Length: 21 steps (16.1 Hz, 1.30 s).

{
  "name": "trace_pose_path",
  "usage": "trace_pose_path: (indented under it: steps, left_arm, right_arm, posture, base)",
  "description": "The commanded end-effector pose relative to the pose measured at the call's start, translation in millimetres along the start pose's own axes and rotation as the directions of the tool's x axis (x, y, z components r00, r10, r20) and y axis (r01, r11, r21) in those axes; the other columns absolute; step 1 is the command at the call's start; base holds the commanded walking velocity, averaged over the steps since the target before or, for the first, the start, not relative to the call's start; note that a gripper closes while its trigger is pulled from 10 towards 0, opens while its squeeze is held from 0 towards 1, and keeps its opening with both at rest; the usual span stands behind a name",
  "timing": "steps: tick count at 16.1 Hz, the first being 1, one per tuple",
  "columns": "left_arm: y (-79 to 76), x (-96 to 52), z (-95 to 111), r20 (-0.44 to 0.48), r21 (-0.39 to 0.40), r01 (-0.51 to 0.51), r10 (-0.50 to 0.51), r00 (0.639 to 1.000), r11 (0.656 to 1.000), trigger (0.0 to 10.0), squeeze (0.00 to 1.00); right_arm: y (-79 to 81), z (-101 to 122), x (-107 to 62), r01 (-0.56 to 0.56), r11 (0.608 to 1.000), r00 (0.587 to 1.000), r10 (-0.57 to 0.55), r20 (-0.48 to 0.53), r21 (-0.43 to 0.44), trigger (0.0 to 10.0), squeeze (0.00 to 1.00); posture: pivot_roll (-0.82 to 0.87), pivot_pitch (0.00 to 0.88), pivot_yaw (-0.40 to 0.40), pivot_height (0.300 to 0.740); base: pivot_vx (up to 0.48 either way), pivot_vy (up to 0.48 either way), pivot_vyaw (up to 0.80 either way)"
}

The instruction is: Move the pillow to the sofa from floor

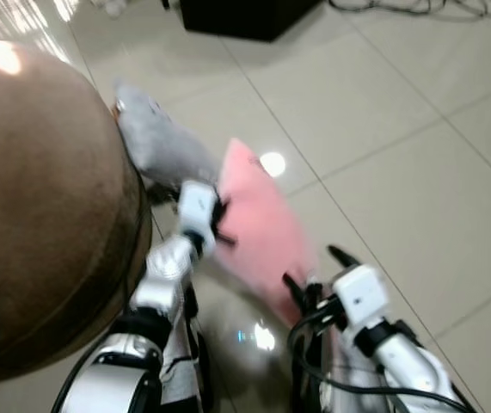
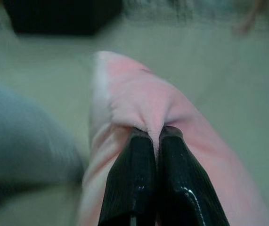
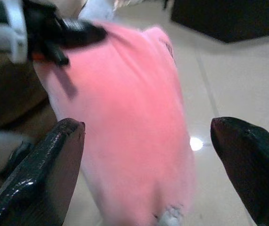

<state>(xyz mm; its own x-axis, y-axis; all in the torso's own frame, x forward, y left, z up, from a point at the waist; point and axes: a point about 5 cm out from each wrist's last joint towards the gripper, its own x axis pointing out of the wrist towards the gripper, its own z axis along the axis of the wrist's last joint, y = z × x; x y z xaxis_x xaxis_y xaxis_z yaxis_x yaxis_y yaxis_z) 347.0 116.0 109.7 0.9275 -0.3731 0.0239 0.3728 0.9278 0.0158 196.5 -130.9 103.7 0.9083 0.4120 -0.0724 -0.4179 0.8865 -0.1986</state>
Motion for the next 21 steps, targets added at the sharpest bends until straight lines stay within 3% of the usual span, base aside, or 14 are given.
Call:
trace_pose_path:
  steps: [1, 2, 3, 4, 6, 11, 16, 21]
  left_arm:
    - [11.4, -3.1, 18.7, 0.087, -0.018, -0.050, 0.051, 0.995, 0.999, 0.0, 0.00]
    - [15.4, -5.8, 27.2, 0.114, -0.008, -0.078, 0.079, 0.990, 0.997, 0.0, 0.00]
    - [20.6, -13.3, 42.8, 0.162, -0.003, -0.117, 0.116, 0.980, 0.993, 9.3, 0.00]
    - [25.1, -21.6, 51.2, 0.169, -0.004, -0.153, 0.151, 0.974, 0.988, 10.0, 0.00]
    - [26.1, -34.8, 53.5, 0.151, 0.016, -0.175, 0.171, 0.974, 0.984, 10.0, 0.00]
    - [15.2, -71.5, 35.3, 0.121, 0.073, -0.176, 0.167, 0.979, 0.982, 10.0, 0.00]
    - [7.3, -76.7, 33.6, 0.111, 0.124, -0.166, 0.153, 0.982, 0.978, 10.0, 0.00]
    - [7.3, -68.0, 36.7, 0.108, 0.148, -0.151, 0.135, 0.985, 0.977, 10.0, 0.00]
  right_arm:
    - [-4.1, 0.3, -5.1, 0.057, 0.998, 0.998, -0.056, -0.012, 0.033, 10.0, 0.00]
    - [-7.0, 3.9, -6.0, 0.100, 0.992, 0.995, -0.101, 0.011, 0.073, 10.0, 0.00]
    - [-9.5, 8.2, -5.2, 0.148, 0.983, 0.988, -0.151, 0.020, 0.113, 10.0, 0.00]
    - [-10.2, 9.7, 0.4, 0.169, 0.978, 0.985, -0.173, 0.019, 0.124, 10.0, 0.00]
    - [-16.5, 10.9, 9.4, 0.219, 0.968, 0.975, -0.221, 0.003, 0.119, 10.0, 0.00]
    - [-38.6, 14.9, 31.6, 0.291, 0.956, 0.957, -0.291, -0.015, 0.025, 10.0, 0.00]
    - [-39.9, 14.2, 47.8, 0.307, 0.951, 0.951, -0.306, -0.033, 0.031, 10.0, 0.00]
    - [-42.4, 14.1, 54.9, 0.311, 0.950, 0.950, -0.310, -0.032, 0.017, 10.0, 0.00]
  posture:
    - [-0.09, 0.131, 0.049, 0.565]
    - [-0.09, 0.119, 0.051, 0.569]
    - [-0.08, 0.102, 0.055, 0.579]
    - [-0.09, 0.082, 0.062, 0.594]
    - [-0.09, 0.054, 0.061, 0.614]
    - [-0.07, 0.019, 0.039, 0.659]
    - [-0.04, 0.010, 0.015, 0.704]
    - [-0.04, 0.005, 0.028, 0.740]
  base:
    - [0.000, 0.000, 0.00]
    - [0.000, 0.000, 0.00]
    - [0.000, 0.000, 0.00]
    - [0.000, 0.000, 0.00]
    - [0.000, 0.000, 0.00]
    - [0.000, 0.000, 0.00]
    - [0.000, 0.000, 0.00]
    - [0.000, 0.000, 0.00]
